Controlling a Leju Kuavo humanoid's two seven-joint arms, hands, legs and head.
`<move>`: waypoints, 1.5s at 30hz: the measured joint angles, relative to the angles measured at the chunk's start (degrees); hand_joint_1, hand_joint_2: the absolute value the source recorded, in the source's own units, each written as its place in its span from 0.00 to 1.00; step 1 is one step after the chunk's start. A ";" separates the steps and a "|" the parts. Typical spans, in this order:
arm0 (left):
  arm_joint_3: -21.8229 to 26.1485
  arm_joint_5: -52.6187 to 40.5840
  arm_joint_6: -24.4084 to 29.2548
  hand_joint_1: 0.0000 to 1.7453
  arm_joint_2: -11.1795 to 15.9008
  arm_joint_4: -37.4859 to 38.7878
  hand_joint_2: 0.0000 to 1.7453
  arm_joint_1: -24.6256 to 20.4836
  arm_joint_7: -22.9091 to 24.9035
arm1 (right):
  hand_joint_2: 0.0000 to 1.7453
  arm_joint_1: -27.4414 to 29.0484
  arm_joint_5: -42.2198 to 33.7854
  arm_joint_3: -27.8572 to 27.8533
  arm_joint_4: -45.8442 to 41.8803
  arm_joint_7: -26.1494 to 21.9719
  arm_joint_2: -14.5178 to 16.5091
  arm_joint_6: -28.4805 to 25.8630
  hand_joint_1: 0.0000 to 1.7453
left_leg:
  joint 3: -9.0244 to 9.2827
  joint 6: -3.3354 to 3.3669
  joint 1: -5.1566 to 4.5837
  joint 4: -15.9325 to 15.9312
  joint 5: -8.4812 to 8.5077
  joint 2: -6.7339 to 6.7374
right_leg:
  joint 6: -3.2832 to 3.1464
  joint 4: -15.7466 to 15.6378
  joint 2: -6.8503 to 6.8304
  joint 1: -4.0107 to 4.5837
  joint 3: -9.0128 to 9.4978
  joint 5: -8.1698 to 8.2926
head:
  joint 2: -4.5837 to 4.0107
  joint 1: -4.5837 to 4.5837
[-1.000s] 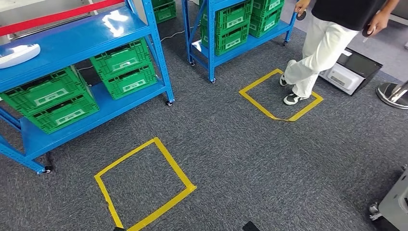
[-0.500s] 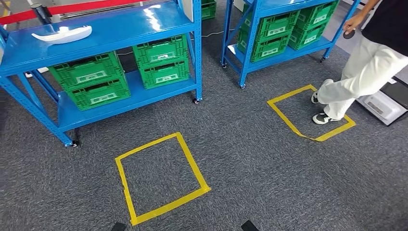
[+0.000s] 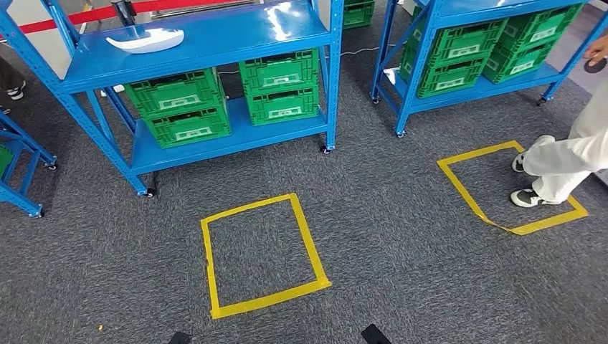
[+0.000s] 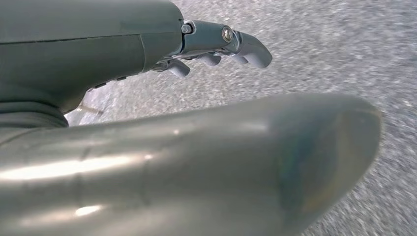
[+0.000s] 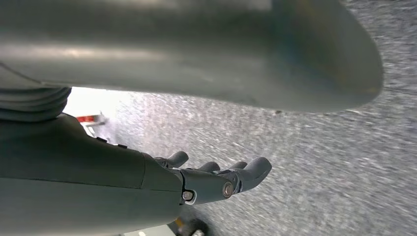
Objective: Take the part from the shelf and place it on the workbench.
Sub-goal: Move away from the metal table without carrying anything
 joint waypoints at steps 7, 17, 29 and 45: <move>0.00 -0.19 0.09 0.00 -0.12 -0.01 0.00 -0.11 -0.41 | 0.00 -0.56 0.04 -0.10 0.00 -1.10 0.08 0.28 0.00 | 8.30 1.07 -0.40 -15.39 5.92 1.06 | 0.35 0.34 -0.87 0.67 0.22 -0.33 | 0.00 0.08; 0.00 -0.22 0.32 0.00 -0.23 0.00 0.00 -0.13 0.27 | 0.00 -0.33 0.23 -0.23 0.00 -0.94 0.42 1.12 0.00 | 8.25 1.84 -0.62 -15.30 5.80 1.07 | 1.48 -0.56 -0.83 0.50 0.56 0.27 | 0.00 0.07; 0.00 -0.33 0.35 0.00 -0.23 0.00 0.00 0.00 -0.38 | 0.00 0.05 0.06 -0.73 0.00 -0.91 0.70 0.99 0.00 | 8.26 1.90 -0.57 -15.32 5.91 1.07 | 1.58 -0.55 -0.83 0.53 0.54 0.30 | 0.00 0.07; -0.54 -2.02 -2.40 0.00 -0.68 0.01 0.00 0.08 -0.23 | 0.00 1.63 -4.26 -4.85 0.13 5.92 1.16 8.41 0.00 | 8.26 1.90 -0.57 -15.34 5.92 1.08 | 1.59 -0.55 -0.83 0.59 0.53 0.30 | 0.00 0.07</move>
